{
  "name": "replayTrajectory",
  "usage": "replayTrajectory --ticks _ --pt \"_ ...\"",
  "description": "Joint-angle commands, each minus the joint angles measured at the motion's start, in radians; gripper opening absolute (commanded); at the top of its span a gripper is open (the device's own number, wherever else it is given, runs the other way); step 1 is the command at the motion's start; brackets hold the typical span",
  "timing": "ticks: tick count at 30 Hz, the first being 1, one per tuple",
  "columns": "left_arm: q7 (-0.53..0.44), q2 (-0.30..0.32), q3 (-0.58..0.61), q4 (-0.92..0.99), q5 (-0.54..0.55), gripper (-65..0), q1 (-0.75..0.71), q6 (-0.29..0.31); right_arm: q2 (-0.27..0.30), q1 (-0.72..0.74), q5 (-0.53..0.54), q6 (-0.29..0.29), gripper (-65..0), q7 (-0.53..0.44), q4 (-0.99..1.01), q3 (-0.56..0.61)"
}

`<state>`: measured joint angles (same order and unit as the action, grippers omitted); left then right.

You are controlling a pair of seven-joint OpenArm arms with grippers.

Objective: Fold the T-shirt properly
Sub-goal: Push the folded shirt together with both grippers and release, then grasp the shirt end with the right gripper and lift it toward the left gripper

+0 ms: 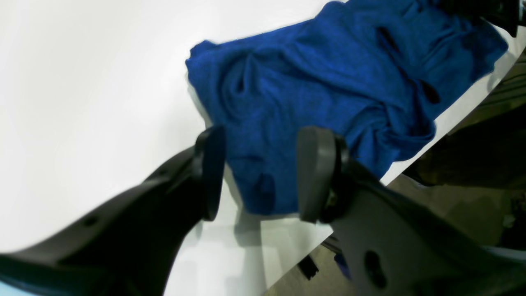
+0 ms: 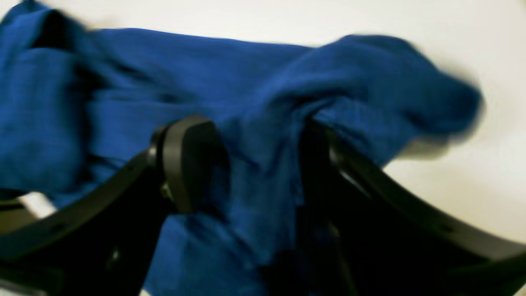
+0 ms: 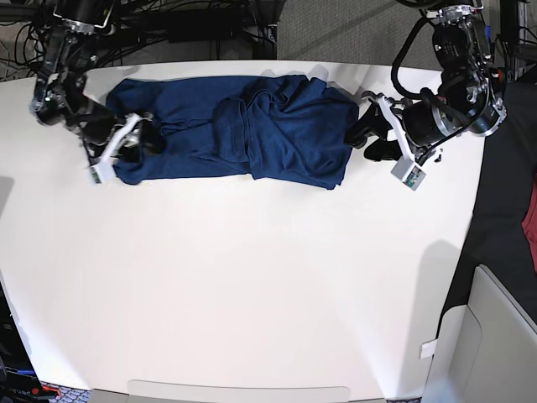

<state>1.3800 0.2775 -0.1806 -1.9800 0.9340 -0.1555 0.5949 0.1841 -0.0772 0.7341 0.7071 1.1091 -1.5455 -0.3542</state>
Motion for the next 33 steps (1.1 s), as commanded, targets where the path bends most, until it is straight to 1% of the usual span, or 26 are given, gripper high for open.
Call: replayTrajectory --ticks 1,2,5,6,7,9,12,14,17,20,22,24,25,26,28,30,33 --pt "-0.012 0.007 -0.004 -0.014 0.020 -38.9 0.012 0.003 0.007 -0.003 -0.040 -0.009 -36.1 0.078 0.000 0.019" --pt "-0.012 0.007 -0.006 -0.014 0.020 -38.9 0.012 0.003 0.008 0.003 -0.018 -0.009 -40.3 0.078 0.000 0.034" --pt "-0.012 0.009 -0.010 -0.014 0.018 -38.9 0.012 0.003 0.015 0.017 0.048 -0.009 -55.9 0.078 0.000 0.043" --pt "-0.012 0.009 -0.010 -0.014 0.018 -38.9 0.012 0.003 0.015 0.021 0.061 -0.009 -59.9 0.078 0.000 0.040" --pt "-0.012 0.010 -0.010 -0.014 0.018 -38.9 0.012 0.003 0.019 0.024 0.072 -0.009 -61.7 0.078 0.000 0.039" --pt "-0.012 0.010 -0.010 -0.014 0.018 -38.9 0.012 0.003 0.053 0.044 0.103 -0.009 -61.8 0.078 0.001 0.027" --pt "-0.012 0.010 -0.010 -0.014 0.018 -38.9 0.012 0.003 0.076 0.050 0.140 -0.009 -62.0 0.078 0.003 -0.036" --pt "-0.012 0.010 -0.012 -0.014 0.018 -38.9 0.012 0.003 0.087 0.057 0.150 -0.009 -62.0 0.078 0.003 -0.092" --pt "-0.012 0.010 -0.012 -0.014 0.018 -38.9 0.007 0.003 0.119 0.063 0.152 -0.009 -62.0 0.078 0.006 -0.151" --pt "-0.012 0.010 -0.012 -0.014 0.020 -38.9 0.007 0.003 0.130 0.080 0.157 -0.009 -62.0 0.078 0.003 -0.165" --pt "-0.012 0.010 -0.012 -0.014 0.020 -38.9 0.006 0.003 0.128 0.092 0.190 -0.009 -62.0 0.079 0.004 -0.162" --pt "-0.012 0.009 -0.012 -0.014 0.020 -38.9 0.006 0.003 0.117 0.103 0.246 -0.009 -62.0 0.091 0.001 -0.161" --pt "-0.012 0.009 -0.012 -0.014 0.020 -38.9 0.006 0.003 0.108 0.116 0.293 -0.009 -62.0 0.122 0.001 -0.159" --pt "-0.012 0.009 -0.012 -0.014 0.020 -38.9 0.006 0.003 0.093 0.130 0.328 -0.009 -62.0 0.150 0.001 -0.147" --pt "-0.012 0.007 -0.012 -0.014 0.020 -38.9 0.006 0.003 0.062 0.139 0.387 -0.009 -61.9 0.176 -0.014 -0.110" --pt "-0.012 0.007 -0.012 -0.012 0.015 -38.9 0.004 0.003 0.028 0.139 0.401 -0.009 -61.9 0.177 -0.045 -0.061" --pt "-0.014 0.007 -0.013 0.008 0.013 -38.9 0.004 0.003 -0.064 0.132 0.404 -0.009 -61.9 0.177 -0.079 0.007"
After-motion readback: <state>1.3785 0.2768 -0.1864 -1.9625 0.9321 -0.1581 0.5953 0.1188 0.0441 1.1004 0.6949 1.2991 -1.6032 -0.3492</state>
